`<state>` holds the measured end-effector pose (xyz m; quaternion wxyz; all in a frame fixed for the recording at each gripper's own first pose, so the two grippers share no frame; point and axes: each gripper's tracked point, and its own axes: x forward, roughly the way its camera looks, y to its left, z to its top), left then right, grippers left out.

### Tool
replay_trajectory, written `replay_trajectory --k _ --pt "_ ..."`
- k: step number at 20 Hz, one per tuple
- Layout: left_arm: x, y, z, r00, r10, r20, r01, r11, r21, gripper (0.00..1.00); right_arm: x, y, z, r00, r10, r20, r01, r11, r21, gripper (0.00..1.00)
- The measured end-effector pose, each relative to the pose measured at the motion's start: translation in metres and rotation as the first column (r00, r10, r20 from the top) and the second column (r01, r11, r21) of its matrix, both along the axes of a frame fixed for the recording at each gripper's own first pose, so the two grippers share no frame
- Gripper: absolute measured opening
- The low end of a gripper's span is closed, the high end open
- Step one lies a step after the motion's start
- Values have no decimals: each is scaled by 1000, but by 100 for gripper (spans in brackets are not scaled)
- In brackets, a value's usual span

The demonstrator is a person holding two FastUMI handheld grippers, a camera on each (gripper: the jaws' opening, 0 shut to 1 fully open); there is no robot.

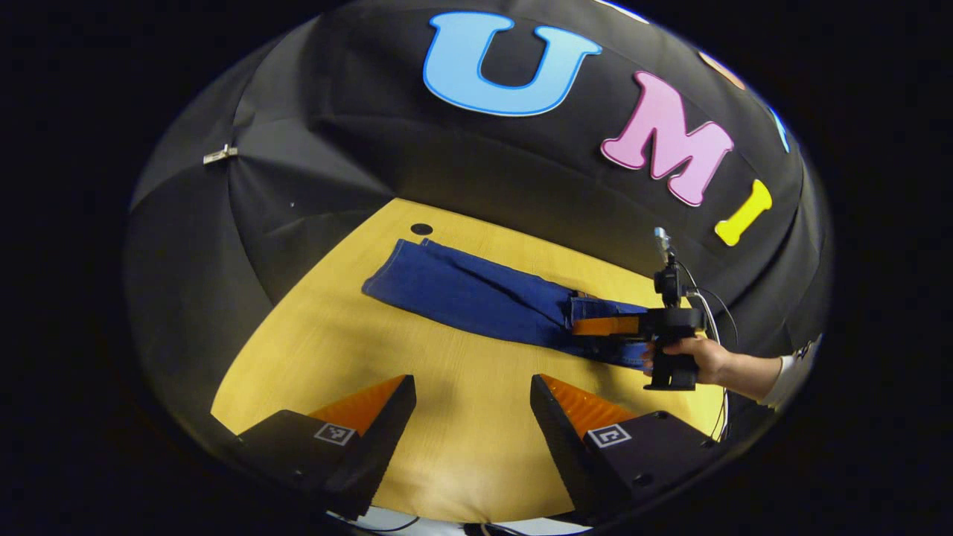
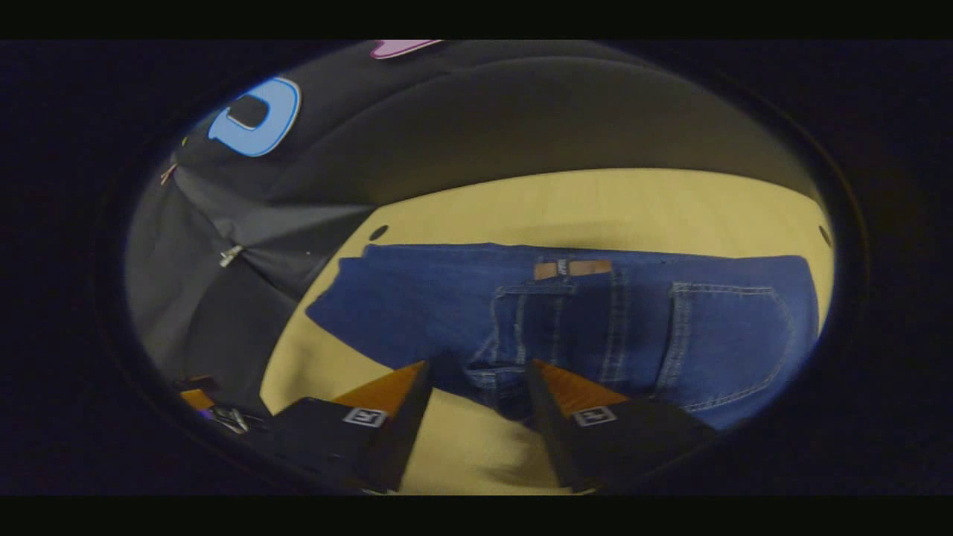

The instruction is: Grasp the waist and the cuffs of the jeans and fold them to make the two legs overlap; first hold the waist and fold one-third of the jeans toward the cuffs, then hold the cuffs and fold the remaining one-third in the same direction to finish folding.

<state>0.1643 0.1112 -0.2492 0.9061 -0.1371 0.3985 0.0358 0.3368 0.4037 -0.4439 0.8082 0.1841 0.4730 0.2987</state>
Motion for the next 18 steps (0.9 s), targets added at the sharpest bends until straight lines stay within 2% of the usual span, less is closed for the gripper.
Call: replay_trajectory --k 2,3,4,5,6,7,8,10,14,18 --pt "24 5 -10 999 0 -36 -1 1000 -23 97 -6 -2 14 1000 20 0 -20 999 43 94" --pt "38 9 -14 999 -5 -48 3 999 -40 97 -8 -9 22 999 31 28 -32 999 41 97" --pt "57 16 -15 999 -3 -53 0 998 -60 97 -8 -17 32 997 41 65 -43 999 32 97" --pt "75 22 -18 998 -10 -59 4 995 -97 97 -12 -28 45 994 49 102 -51 998 19 89" --pt "96 30 -21 997 -12 -71 3 993 -122 97 -15 -40 59 990 46 133 -49 999 13 89" --pt "112 42 -30 995 -21 -101 8 991 -132 97 -22 -54 73 987 38 154 -40 999 11 90" --pt "129 57 -39 991 -25 -135 9 993 -118 98 -29 -68 86 986 22 168 -25 1000 14 98" --pt "155 83 -65 973 -54 -223 36 996 -87 97 -44 -104 101 983 -17 184 17 1000 2 97" --pt "197 118 -111 928 -52 -368 31 998 -63 97 -70 -176 91 981 -107 162 122 989 -87 97" --pt "208 140 -147 876 -80 -476 103 994 21 97 -95 -229 72 976 -196 94 207 969 -132 97"
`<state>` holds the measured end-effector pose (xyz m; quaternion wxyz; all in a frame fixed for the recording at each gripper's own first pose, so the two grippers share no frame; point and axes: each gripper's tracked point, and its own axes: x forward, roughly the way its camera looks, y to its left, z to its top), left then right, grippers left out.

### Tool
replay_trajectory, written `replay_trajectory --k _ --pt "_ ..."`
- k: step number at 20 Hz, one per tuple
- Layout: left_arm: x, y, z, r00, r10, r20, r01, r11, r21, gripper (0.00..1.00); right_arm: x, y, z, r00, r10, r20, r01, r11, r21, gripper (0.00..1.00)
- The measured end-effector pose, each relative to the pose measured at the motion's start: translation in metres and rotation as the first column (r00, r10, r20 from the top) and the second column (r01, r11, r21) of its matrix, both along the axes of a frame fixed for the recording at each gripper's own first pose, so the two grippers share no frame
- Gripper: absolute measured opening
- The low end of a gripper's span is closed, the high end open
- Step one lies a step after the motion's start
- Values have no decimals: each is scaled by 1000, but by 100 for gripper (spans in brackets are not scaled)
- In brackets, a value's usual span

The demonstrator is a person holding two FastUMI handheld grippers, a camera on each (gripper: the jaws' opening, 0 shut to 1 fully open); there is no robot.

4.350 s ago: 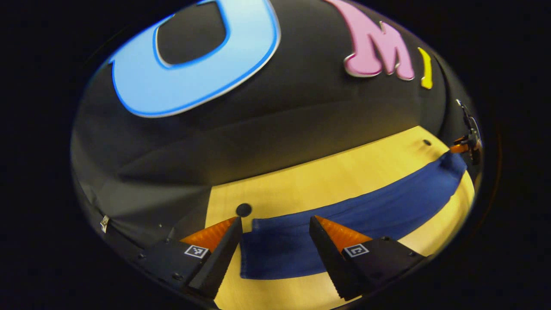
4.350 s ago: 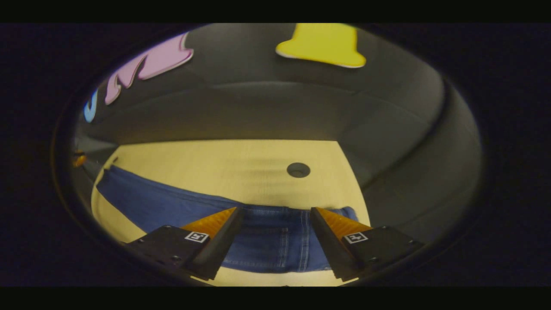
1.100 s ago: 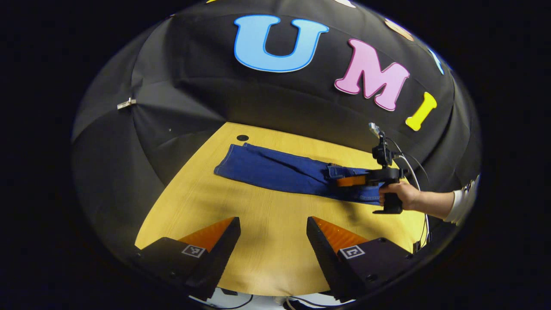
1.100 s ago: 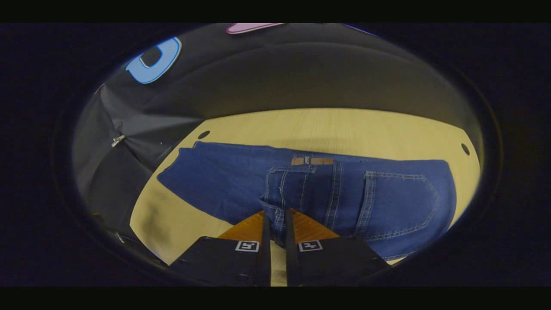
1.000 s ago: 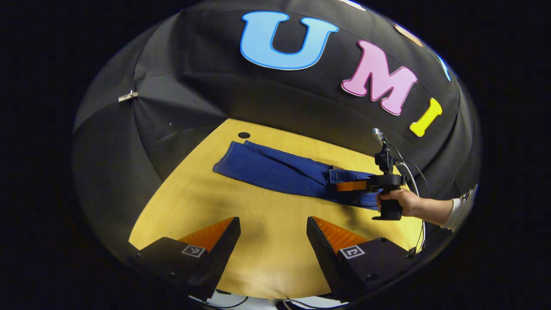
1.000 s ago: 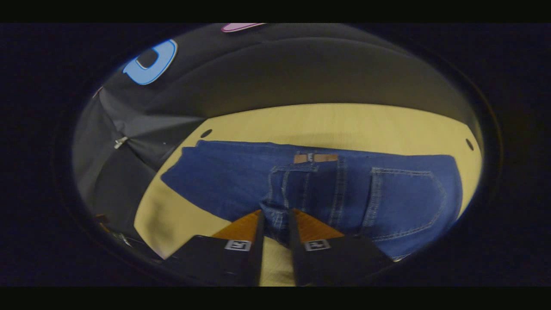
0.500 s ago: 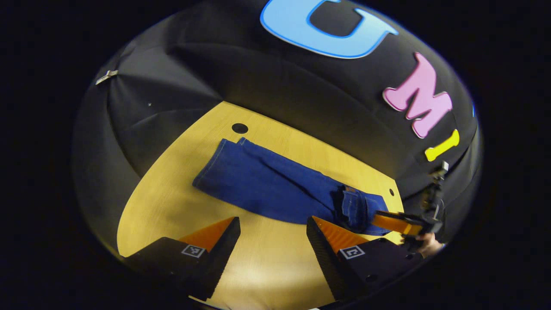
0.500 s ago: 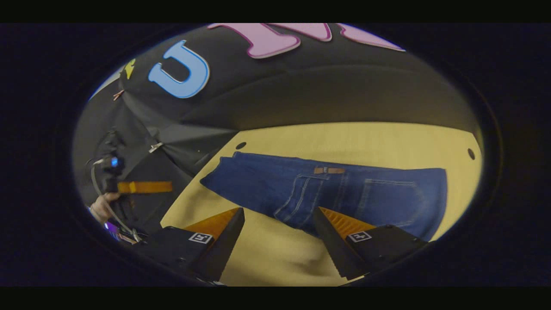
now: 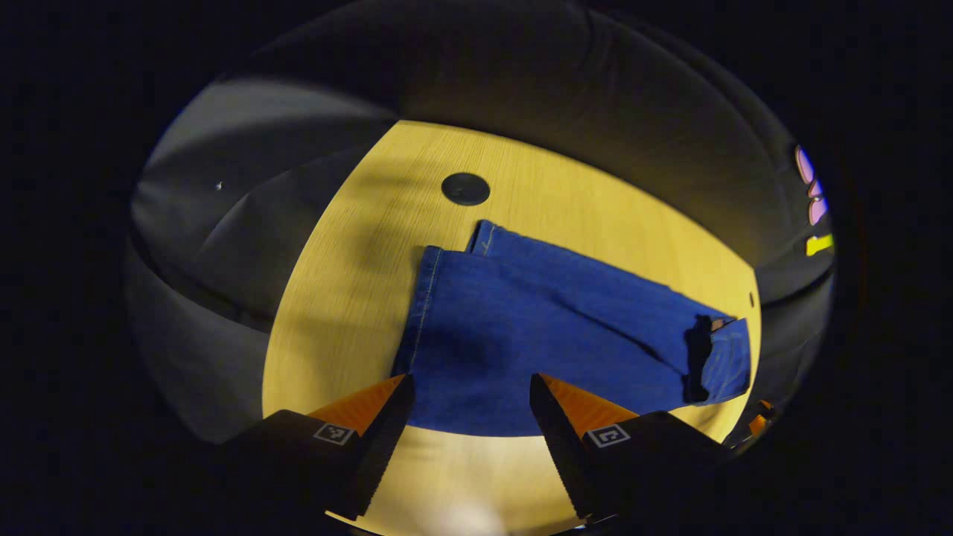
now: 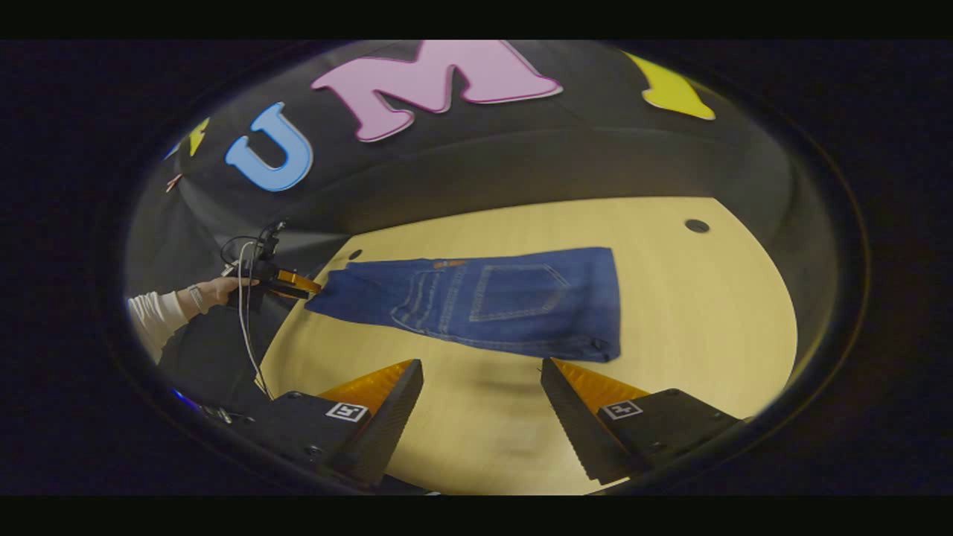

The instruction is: Grasp the waist and the cuffs of the jeans and fold them to make the two legs overlap; first hold the waist and fold one-third of the jeans toward the cuffs, then hold the cuffs and fold the remaining one-third in the same direction to finish folding.

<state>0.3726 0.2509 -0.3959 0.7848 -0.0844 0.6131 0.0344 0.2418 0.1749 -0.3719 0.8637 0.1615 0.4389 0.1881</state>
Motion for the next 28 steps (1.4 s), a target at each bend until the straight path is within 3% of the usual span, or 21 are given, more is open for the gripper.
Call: replay_trajectory --k 2,3,5,6,9,14,16,20,23,25,28 --pt "-1 1 -13 999 -6 -34 6 1000 6 92 -1 -13 -5 1000 -25 -11 24 1000 -13 97" --pt "-3 2 -19 998 -7 -56 8 1000 11 97 1 -16 -6 1000 -26 -11 26 1000 -16 97" --pt "-3 11 -26 996 -29 -79 34 998 58 98 7 -18 -4 999 -30 -11 30 1000 -5 97" --pt "-2 11 -28 994 -42 -97 49 996 70 93 10 -17 -2 999 -32 -15 32 999 9 97" --pt "-8 6 -34 985 -71 -156 92 987 134 95 18 -16 3 999 -30 -15 30 999 37 97" --pt "-8 5 -33 991 -38 -125 55 989 140 95 22 -20 4 1000 -11 -2 11 999 31 97" --pt "-6 -4 -31 993 -58 -104 72 988 136 85 23 -26 0 1000 -4 -2 4 1000 17 97" --pt "3 -17 -33 996 -49 -72 62 978 200 12 23 -25 2 1000 0 -2 0 999 34 97" --pt "2 -23 -28 999 -34 -35 40 983 181 6 23 -25 5 1000 2 5 -2 999 42 97" --pt "9 -40 -18 1000 -1 9 0 998 56 6 25 -28 5 1000 -3 11 2 999 41 97" --pt "21 -67 27 995 -13 102 23 995 -93 6 29 -36 7 1000 -20 9 20 999 48 98"
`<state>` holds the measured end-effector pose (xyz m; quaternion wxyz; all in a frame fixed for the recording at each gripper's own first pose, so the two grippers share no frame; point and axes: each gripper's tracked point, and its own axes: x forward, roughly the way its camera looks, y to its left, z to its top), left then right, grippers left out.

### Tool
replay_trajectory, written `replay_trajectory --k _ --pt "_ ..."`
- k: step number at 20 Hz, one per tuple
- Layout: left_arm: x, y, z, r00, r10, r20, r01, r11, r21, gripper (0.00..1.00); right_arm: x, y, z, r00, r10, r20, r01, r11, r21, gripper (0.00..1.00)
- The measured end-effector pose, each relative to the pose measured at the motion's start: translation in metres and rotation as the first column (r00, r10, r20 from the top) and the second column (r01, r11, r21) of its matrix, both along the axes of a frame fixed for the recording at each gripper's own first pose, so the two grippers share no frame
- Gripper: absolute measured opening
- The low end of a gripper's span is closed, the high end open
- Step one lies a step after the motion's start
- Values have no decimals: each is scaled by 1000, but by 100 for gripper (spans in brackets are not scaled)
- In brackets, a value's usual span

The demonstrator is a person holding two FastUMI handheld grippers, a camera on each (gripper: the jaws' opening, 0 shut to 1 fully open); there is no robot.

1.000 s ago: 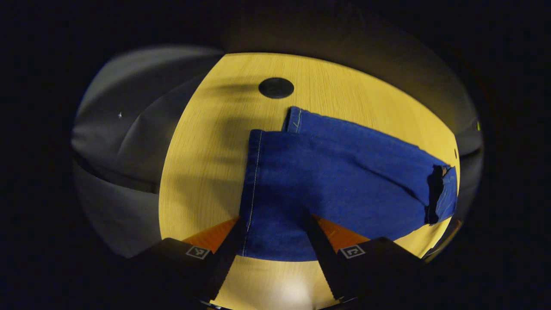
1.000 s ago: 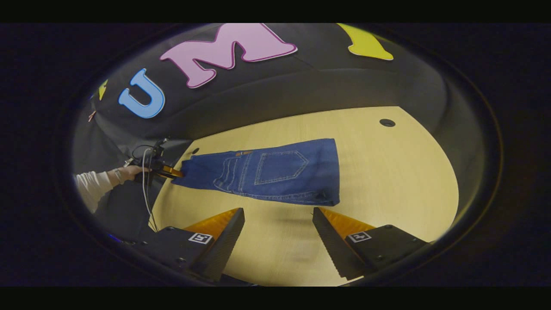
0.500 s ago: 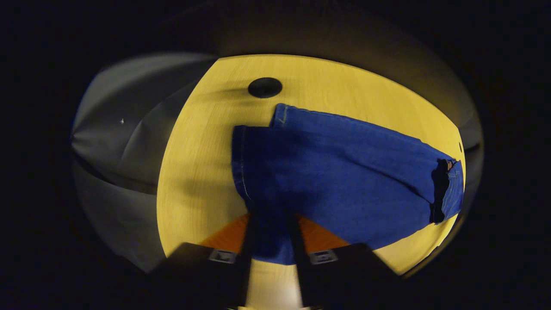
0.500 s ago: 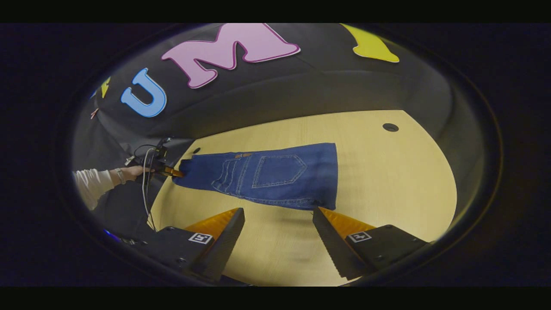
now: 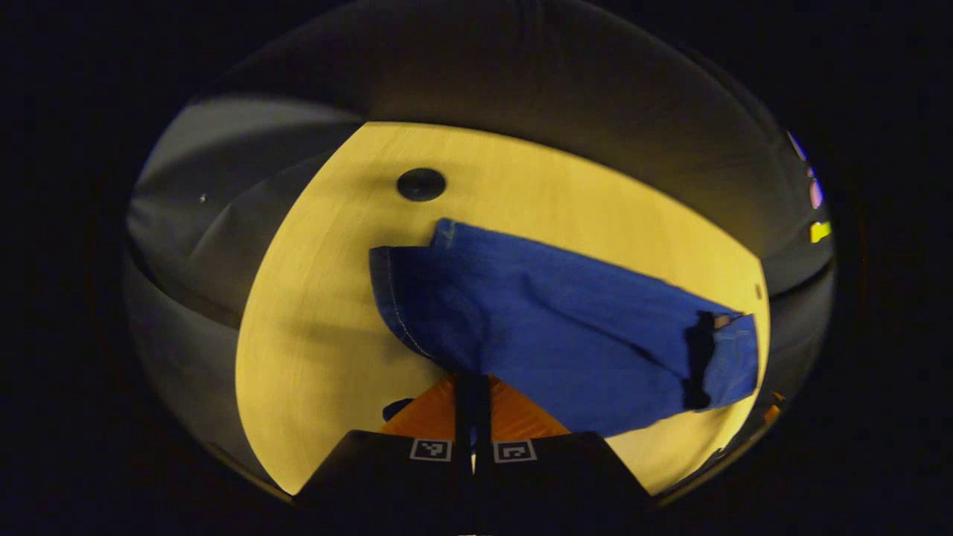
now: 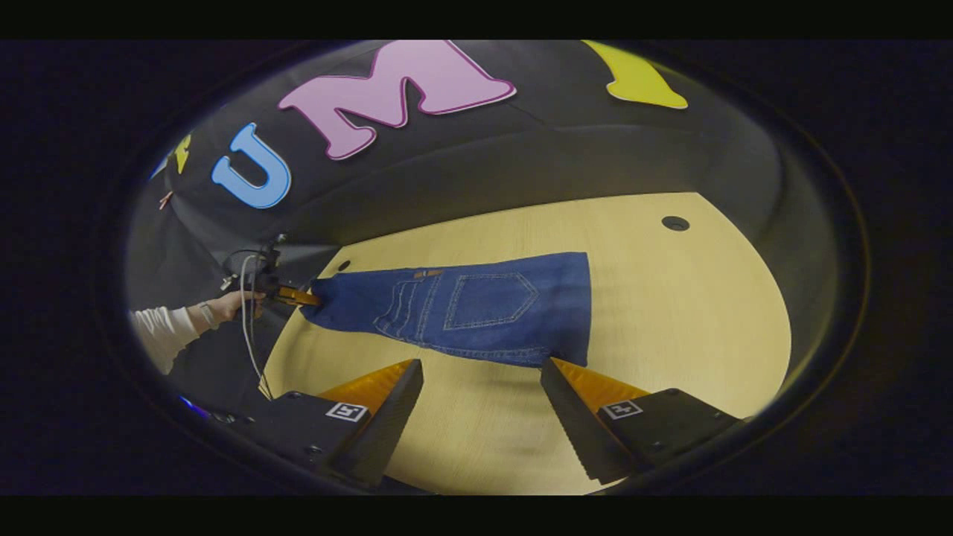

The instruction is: Grasp the waist and the cuffs of the jeans and fold them to make the two legs overlap; first hold the waist and fold one-third of the jeans toward the cuffs, then hold the cuffs and fold the remaining one-third in the same direction to finish folding.

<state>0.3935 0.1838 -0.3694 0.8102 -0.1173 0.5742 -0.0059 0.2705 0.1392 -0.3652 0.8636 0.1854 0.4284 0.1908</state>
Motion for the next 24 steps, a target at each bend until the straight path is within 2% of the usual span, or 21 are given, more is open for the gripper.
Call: replay_trajectory --k 4,6,7,11,14,17,19,22,24 --pt "20 -72 69 992 25 125 4 975 -224 6 7 -2 9 999 -32 11 32 999 36 97" --pt "27 -114 96 984 -3 177 49 965 -257 6 7 -3 13 999 -37 17 36 998 46 100" --pt "28 -133 109 979 -27 202 82 960 -269 6 7 -4 16 999 -38 22 37 998 49 98" --pt "38 -245 150 951 -111 287 211 914 -346 6 1 -16 29 998 -43 55 40 998 48 97" --pt "31 -334 134 922 -235 308 331 890 -313 6 -5 -34 37 995 -55 83 52 998 36 97" --pt "13 -421 98 914 -308 265 389 853 -347 6 -12 -54 37 993 -60 98 59 998 12 97" --pt "8 -444 58 908 -362 211 411 865 -288 6 -18 -66 35 993 -54 104 55 998 -9 97" --pt "-5 -462 2 899 -423 115 436 888 -148 6 -23 -81 37 991 -35 130 39 999 -27 97" --pt "-7 -465 -9 893 -444 74 449 890 -76 6 -23 -87 40 989 -20 146 24 999 -25 97"
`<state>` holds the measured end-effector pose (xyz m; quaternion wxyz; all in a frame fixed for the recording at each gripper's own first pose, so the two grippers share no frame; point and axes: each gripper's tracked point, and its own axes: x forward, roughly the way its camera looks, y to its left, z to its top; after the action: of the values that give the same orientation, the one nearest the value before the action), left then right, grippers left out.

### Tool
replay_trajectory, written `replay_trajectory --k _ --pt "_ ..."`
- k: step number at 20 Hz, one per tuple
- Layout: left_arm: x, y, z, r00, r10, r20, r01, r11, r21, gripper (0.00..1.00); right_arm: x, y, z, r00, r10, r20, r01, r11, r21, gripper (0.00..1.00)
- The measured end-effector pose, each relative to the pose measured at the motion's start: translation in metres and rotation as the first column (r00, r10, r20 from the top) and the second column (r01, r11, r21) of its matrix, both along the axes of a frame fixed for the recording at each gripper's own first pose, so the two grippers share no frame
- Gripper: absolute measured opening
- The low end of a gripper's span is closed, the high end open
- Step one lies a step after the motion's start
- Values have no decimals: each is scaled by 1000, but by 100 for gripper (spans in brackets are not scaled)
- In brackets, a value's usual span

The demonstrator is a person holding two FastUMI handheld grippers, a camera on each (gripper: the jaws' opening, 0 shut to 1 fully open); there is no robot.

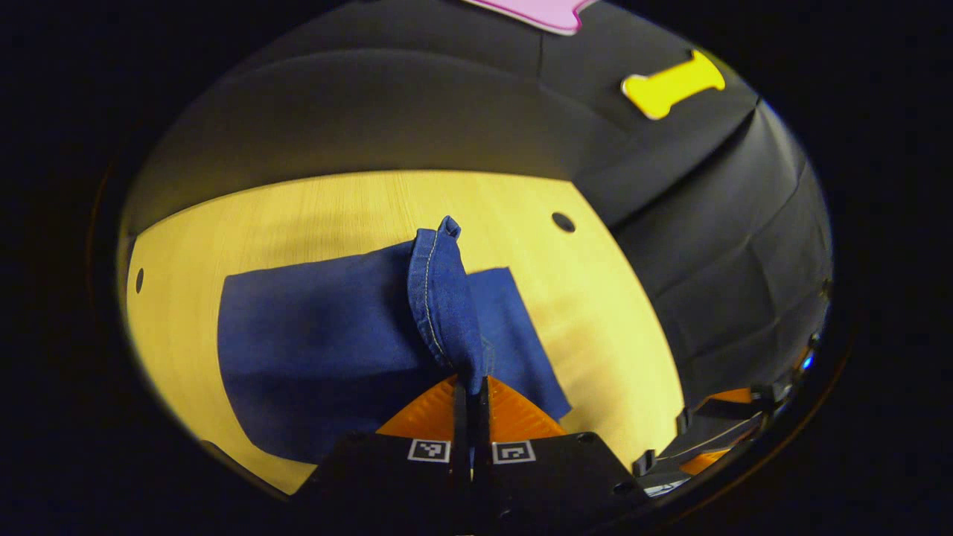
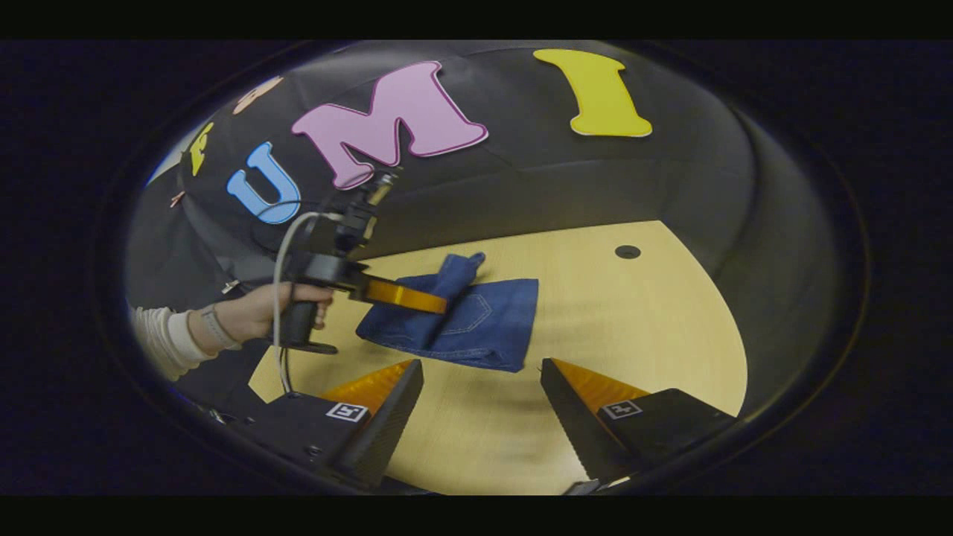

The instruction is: Grasp the waist and the cuffs of the jeans and fold them to make the two legs overlap; first hold the waist and fold one-third of the jeans toward the cuffs, then hold the cuffs and fold the remaining one-third in the same direction to finish folding.

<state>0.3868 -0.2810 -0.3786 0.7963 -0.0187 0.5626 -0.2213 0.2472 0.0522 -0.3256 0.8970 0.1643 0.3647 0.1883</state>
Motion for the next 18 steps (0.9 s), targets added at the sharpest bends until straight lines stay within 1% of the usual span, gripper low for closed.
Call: replay_trajectory --k 2,3,4,5,6,7,9,10,12,13,14,16,18 --pt "-4 3 -5 1000 -19 -2 19 997 71 8 0 -8 0 1000 17 13 -17 1000 -9 97" --pt "-5 5 -4 1000 -22 -1 23 996 90 9 -2 -12 -1 999 26 18 -26 1000 -14 97" --pt "-6 4 1 1000 -18 -1 18 996 89 14 -3 -14 -1 999 41 25 -40 999 -16 97" --pt "-13 -4 4 1000 -12 -8 12 998 68 19 -6 -15 1 998 59 35 -58 998 -20 97" --pt "-17 -12 12 1000 -3 -4 3 999 39 28 -8 -18 1 996 76 49 -75 997 -30 100" --pt "-19 -23 16 1000 5 4 -5 1000 7 34 -10 -20 2 994 93 61 -90 995 -48 97" --pt "-26 -36 42 999 28 32 -26 997 -77 55 -16 -27 8 990 106 90 -99 992 -83 97" --pt "-33 -41 59 998 39 49 -33 991 -128 74 -18 -28 14 988 107 113 -97 991 -88 97" --pt "-50 -44 96 991 67 117 -43 980 -193 96 -24 -30 30 980 95 173 -78 992 -103 97" --pt "-61 -39 115 983 75 170 -38 977 -209 87 -27 -30 41 975 83 208 -61 992 -109 97" --pt "-73 -30 136 970 84 229 -34 976 -215 95 -31 -31 51 968 70 243 -43 992 -116 97" --pt "-105 -11 178 932 112 345 -37 976 -216 96 -44 -30 79 949 45 313 -3 991 -132 98" --pt "-146 5 211 893 150 423 -60 974 -219 96 -64 -30 110 928 16 372 37 990 -137 98"
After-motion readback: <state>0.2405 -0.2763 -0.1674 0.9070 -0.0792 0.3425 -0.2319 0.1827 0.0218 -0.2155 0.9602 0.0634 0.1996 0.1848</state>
